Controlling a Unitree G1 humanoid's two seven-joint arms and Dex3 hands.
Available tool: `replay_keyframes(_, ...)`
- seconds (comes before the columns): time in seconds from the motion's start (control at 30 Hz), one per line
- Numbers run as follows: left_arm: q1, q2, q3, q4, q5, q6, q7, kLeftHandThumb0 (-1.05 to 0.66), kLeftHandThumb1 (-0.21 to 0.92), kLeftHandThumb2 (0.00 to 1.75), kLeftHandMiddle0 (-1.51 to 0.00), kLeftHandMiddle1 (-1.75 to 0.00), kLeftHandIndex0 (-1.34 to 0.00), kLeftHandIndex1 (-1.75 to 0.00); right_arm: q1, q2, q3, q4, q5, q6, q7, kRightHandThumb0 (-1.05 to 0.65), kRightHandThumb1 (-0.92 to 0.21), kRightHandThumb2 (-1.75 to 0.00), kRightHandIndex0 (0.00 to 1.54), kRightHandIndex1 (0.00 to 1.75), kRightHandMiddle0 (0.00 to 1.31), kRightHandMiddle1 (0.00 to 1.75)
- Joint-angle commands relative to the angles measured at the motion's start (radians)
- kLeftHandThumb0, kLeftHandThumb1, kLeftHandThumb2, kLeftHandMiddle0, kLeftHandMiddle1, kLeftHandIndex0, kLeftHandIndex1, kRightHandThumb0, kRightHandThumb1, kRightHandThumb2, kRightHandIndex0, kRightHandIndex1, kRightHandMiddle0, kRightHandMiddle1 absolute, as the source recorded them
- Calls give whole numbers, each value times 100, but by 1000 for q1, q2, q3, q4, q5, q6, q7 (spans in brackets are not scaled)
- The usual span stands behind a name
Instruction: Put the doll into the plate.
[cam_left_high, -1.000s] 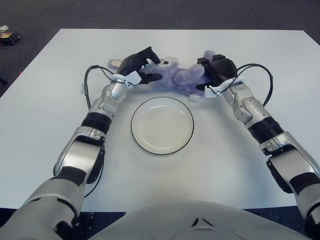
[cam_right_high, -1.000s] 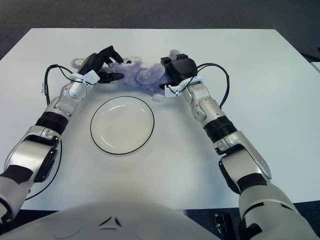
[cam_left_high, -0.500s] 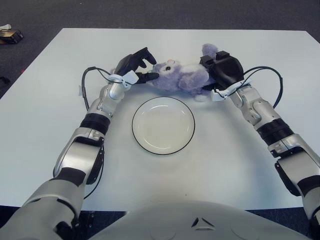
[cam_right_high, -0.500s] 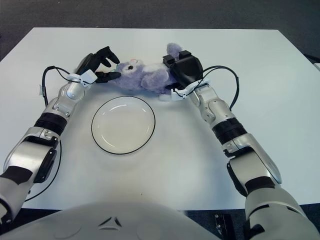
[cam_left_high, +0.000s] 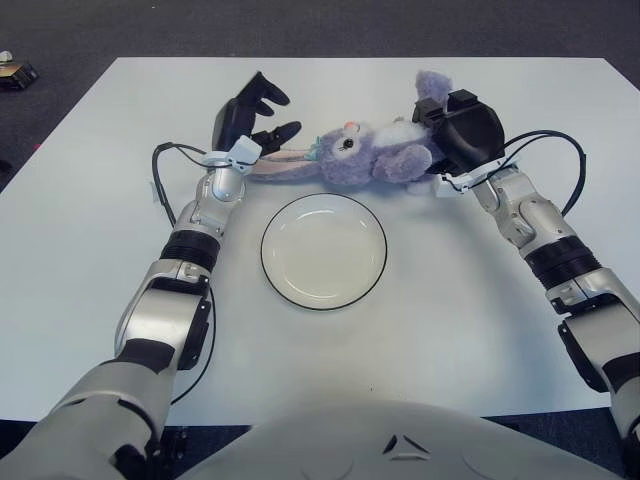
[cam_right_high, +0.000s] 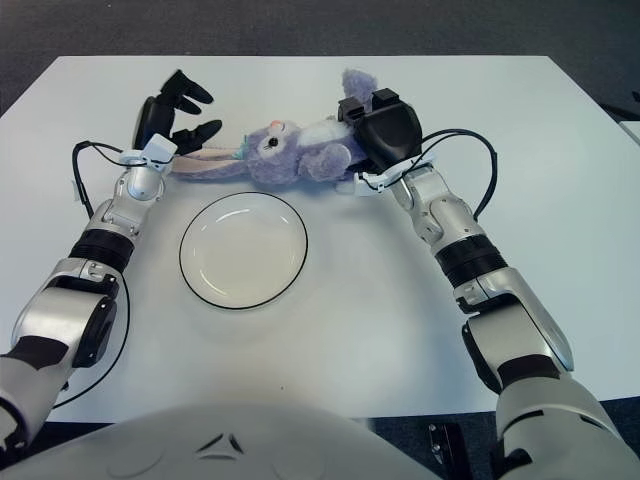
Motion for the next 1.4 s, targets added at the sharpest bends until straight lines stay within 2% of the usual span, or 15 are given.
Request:
replay_keyframes(0.0,-48,81,53,99,-27,-39,33,-35,92,52,-47,-125,-19,-174,-2,-8,-36,-35,14,8,-1,0,-31,-131,59,175,45,169)
replay_keyframes(0.03,-53,92,61,112,-25,-22,46,-35,92,52,-48,-116,-18,-174,0,-9,-42,-39,15,10,-5,0,-31,-131,59,175,45,169)
replay_keyframes(0.07,-51,95,65,109,-24,-5,50,-38,92,55,-47,-102,-17,-157,1,-9,-46,-41,16,11,-10,0,-31,-132,59,175,45,170)
replay_keyframes(0.1,-51,97,68,109,-25,2,51,-43,92,60,-48,-78,-18,-121,2,-9,-48,-42,16,12,-12,0,-31,-132,59,175,44,171)
replay_keyframes(0.13,-51,99,70,110,-25,5,51,-46,92,62,-53,-56,-22,-92,3,-8,-50,-43,16,12,-13,0,-31,-132,59,175,44,171)
replay_keyframes(0.23,-53,100,71,116,-25,3,52,-50,92,66,-59,-27,-27,-57,5,-6,-53,-46,14,12,-10,0,-31,-133,59,175,43,172)
replay_keyframes(0.3,-55,100,70,118,-25,2,54,-50,92,66,-60,-20,-28,-48,5,-5,-55,-46,12,11,-9,0,-31,-133,59,175,43,172)
replay_keyframes(0.43,-50,113,86,113,-49,13,40,-51,92,67,-62,-14,-30,-41,10,-5,-67,-52,16,12,-19,0,-31,-133,60,175,43,172)
replay_keyframes(0.53,-47,135,116,114,-83,30,26,-57,92,70,-50,-6,-26,-36,19,-6,-88,-73,25,17,-30,0,-31,-133,60,175,42,174)
replay_keyframes(0.63,-53,143,123,132,-86,33,35,-59,92,71,-48,-4,-27,-35,26,-6,-100,-101,27,23,-17,0,-32,-132,59,175,40,174)
replay_keyframes(0.73,-57,147,127,142,-89,33,40,-60,92,71,-49,-4,-29,-35,33,-6,-109,-122,27,28,-5,-26,-52,-106,79,175,39,175)
replay_keyframes(0.87,-58,148,125,144,-91,32,40,-60,92,71,-50,-4,-30,-35,36,-4,-114,-128,24,29,-1,-36,-60,-95,87,175,39,175)
replay_keyframes(1.03,-58,159,140,136,-94,149,60,-61,92,71,-54,-5,-32,-37,77,11,-168,-282,59,96,95,-38,-62,-92,89,175,38,175)
replay_keyframes(1.37,-63,153,151,143,-108,205,65,-61,92,71,-55,-4,-30,-37,107,30,-195,-345,75,125,134,-39,-62,-91,90,175,38,175)
